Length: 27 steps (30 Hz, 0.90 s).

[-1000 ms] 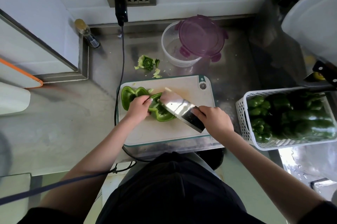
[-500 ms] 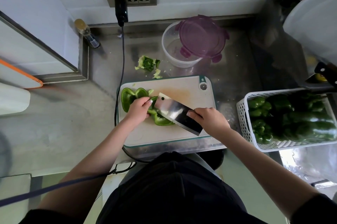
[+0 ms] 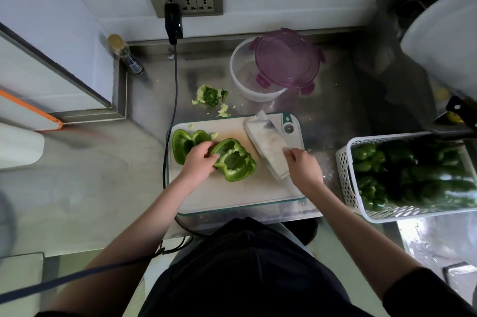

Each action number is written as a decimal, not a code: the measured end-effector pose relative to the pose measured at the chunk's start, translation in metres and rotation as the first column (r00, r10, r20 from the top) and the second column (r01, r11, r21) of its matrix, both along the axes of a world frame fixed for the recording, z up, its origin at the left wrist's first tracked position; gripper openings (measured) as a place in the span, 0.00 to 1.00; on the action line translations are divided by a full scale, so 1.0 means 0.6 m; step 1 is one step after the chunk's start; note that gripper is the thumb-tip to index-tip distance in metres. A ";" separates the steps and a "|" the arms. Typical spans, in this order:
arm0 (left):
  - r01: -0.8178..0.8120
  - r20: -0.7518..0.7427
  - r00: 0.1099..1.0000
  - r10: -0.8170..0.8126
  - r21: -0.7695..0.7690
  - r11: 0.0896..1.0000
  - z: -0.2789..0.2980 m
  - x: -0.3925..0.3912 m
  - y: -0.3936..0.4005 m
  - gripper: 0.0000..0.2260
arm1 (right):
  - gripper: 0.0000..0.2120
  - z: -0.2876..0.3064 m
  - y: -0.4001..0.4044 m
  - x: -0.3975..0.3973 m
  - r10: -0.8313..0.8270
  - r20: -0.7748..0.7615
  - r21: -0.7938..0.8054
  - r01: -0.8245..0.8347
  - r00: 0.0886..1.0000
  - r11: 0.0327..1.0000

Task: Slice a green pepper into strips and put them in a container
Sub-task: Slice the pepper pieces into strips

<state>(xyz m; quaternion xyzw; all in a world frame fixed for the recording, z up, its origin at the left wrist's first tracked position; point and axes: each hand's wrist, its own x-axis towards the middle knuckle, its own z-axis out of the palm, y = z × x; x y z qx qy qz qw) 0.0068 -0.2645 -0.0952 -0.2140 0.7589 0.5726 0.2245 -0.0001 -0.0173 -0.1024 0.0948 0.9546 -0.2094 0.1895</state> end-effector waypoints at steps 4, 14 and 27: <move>0.021 -0.024 0.999 -0.022 -0.035 0.999 0.002 -0.002 0.004 0.17 | 0.20 -0.017 -0.019 -0.010 0.076 0.047 0.128 -0.081 0.996 0.988; 0.145 -0.152 0.970 -0.188 -0.258 0.955 -0.002 -0.005 0.009 0.14 | 0.12 0.017 -0.127 -0.038 0.837 -0.485 0.480 -0.722 0.255 0.498; 0.085 -0.068 0.993 -0.100 -0.191 0.978 -0.004 -0.004 0.006 0.11 | 0.11 -0.007 -0.138 -0.073 0.915 -0.392 0.472 -0.833 0.095 0.289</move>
